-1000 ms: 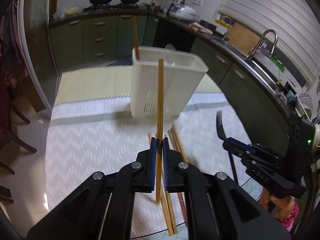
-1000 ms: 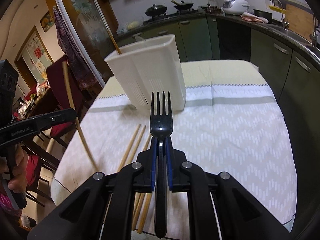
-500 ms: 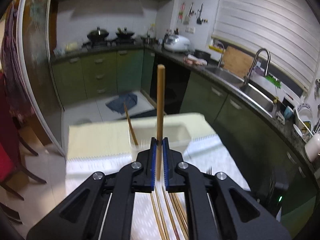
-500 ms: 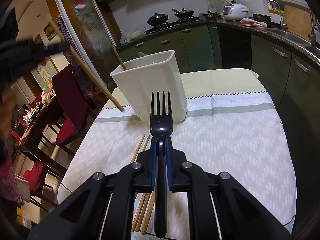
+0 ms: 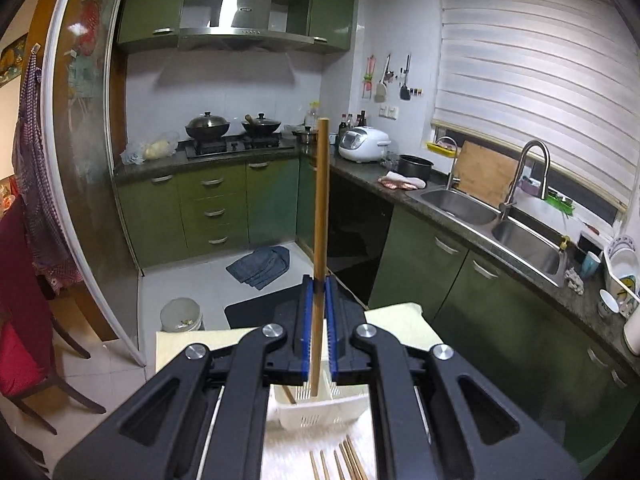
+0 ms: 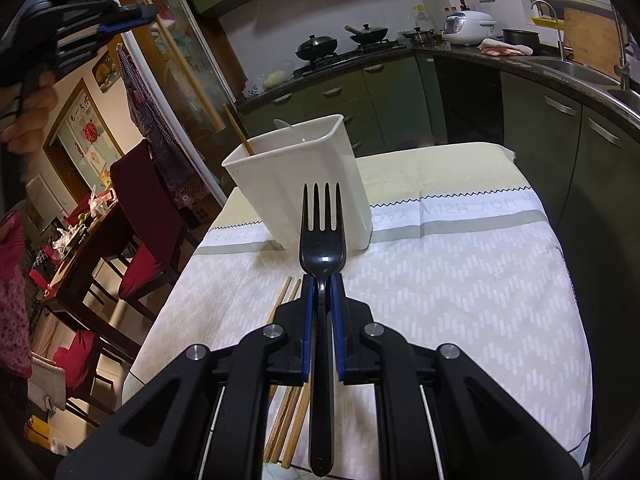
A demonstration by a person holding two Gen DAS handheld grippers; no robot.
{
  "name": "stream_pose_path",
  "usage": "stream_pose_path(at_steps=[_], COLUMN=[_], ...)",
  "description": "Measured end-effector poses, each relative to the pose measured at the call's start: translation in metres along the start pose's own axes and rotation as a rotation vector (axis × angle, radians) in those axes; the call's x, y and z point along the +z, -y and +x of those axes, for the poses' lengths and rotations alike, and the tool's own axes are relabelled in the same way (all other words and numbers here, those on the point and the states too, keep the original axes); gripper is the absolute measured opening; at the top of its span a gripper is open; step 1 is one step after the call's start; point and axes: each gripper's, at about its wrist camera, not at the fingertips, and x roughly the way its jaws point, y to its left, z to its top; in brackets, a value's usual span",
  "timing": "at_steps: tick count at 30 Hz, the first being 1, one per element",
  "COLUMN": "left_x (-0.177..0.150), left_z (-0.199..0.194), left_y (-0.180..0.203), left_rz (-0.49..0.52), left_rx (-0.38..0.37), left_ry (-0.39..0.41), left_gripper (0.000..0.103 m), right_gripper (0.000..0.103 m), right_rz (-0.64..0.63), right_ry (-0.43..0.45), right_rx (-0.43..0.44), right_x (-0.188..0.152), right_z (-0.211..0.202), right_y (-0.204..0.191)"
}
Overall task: Organize utensils
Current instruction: 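Drop the chopstick into the caddy with the left tool while the right tool carries the fork, then release the black fork into the white caddy with the right tool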
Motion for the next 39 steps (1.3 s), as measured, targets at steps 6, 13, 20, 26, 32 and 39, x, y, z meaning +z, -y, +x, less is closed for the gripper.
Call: stream_pose_path(at_steps=[6,13,20,26,32,39], left_x=[-0.017,-0.061,-0.099,-0.111,-0.125,-0.137], left_z=[0.040,0.074,0.097,0.082,0.056,0.032], left_y=[-0.004,-0.009,-0.011,-0.016,-0.024,-0.026], left_rz=[-0.005,0.005,0.013,0.001,-0.018,-0.011], left_rx=[0.037,0.045,0.038,0.023,-0.014,-0.035], left_ry=[-0.054,-0.156,-0.246,-0.238,-0.237,-0.228], left_gripper=[0.006,0.006,0.012,0.016,0.016,0.016], right_gripper=[0.009,0.009,0.009,0.009,0.009,0.009], right_rz=[0.008,-0.012,-0.059,-0.073,-0.102,-0.122], right_ry=[0.015,0.049,0.140,0.312,0.489,0.555], right_rx=[-0.006,-0.004,0.003,0.007,-0.029,-0.087], right_x=[0.001,0.016,0.064,0.115,0.159,0.185], right_z=[-0.008,-0.015,-0.007,0.003,0.029,0.082], right_y=[0.006,0.002,-0.020,-0.041,-0.055,-0.053])
